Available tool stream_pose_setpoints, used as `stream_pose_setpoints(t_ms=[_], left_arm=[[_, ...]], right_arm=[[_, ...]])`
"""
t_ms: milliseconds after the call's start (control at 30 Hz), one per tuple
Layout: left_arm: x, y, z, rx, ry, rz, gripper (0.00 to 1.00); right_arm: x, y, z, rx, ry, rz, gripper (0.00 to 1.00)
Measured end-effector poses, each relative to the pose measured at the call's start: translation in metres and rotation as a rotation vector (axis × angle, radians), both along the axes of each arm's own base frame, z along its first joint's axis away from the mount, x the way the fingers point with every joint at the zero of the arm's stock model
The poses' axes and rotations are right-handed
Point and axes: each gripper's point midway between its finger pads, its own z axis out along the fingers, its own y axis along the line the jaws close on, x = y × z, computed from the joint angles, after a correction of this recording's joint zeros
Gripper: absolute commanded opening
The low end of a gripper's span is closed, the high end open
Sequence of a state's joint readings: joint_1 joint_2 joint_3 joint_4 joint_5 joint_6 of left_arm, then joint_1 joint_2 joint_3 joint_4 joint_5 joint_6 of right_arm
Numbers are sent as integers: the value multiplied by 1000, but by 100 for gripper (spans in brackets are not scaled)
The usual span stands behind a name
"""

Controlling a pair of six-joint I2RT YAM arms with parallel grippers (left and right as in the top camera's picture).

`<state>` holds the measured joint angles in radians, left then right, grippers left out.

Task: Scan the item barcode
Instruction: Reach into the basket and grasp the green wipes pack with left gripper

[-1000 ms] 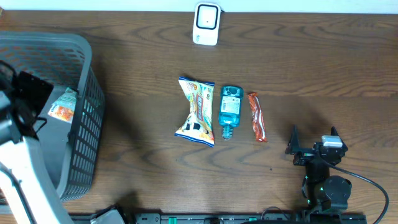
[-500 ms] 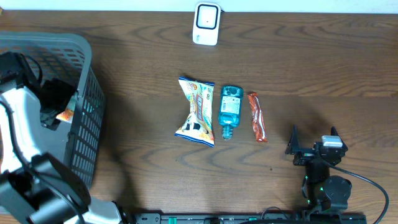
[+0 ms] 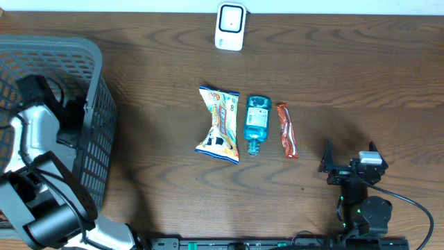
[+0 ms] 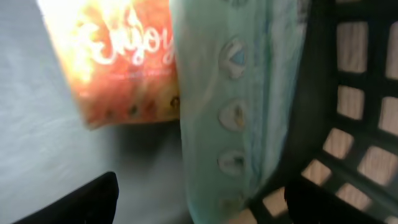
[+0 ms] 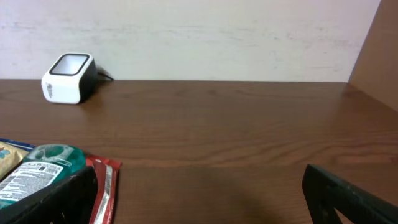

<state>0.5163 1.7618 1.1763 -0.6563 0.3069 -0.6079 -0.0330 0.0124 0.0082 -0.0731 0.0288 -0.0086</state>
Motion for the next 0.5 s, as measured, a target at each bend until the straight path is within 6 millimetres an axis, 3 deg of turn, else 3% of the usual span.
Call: stream_pose_setpoints(t_ms=[133,267,500], left_arm=[[2,-4,-16,-8,-40,-1,86],[16,2,-12,21,-125,2,84],[14,-3,-18,4,-127,2,8]], right_arm=[[0,0,0,0,0,0,99],[0,0,0,0,0,0,99],[0,0,0,0,0,-1,99]])
